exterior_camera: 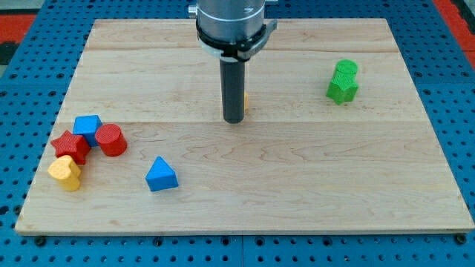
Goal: Slide the yellow hexagon closer to the green star and green circle
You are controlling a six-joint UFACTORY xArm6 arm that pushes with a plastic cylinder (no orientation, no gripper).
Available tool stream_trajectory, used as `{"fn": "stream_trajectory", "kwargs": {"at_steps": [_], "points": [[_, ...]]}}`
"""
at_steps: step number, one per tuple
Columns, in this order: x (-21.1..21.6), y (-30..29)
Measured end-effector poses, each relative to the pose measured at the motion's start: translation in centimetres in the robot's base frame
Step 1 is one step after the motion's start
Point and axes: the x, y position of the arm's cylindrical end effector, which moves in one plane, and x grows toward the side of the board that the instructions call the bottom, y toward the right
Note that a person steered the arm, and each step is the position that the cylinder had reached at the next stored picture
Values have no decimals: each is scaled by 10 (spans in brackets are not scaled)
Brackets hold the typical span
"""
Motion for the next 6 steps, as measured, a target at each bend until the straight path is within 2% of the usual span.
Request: {"fn": "stream_trajectory", "kwargs": {"at_steps": [1,2,3,4,5,6], "points": [[-11,-9],[-13,-44],[-32,39],[-43,93],[-21,2],[-36,-52]]}}
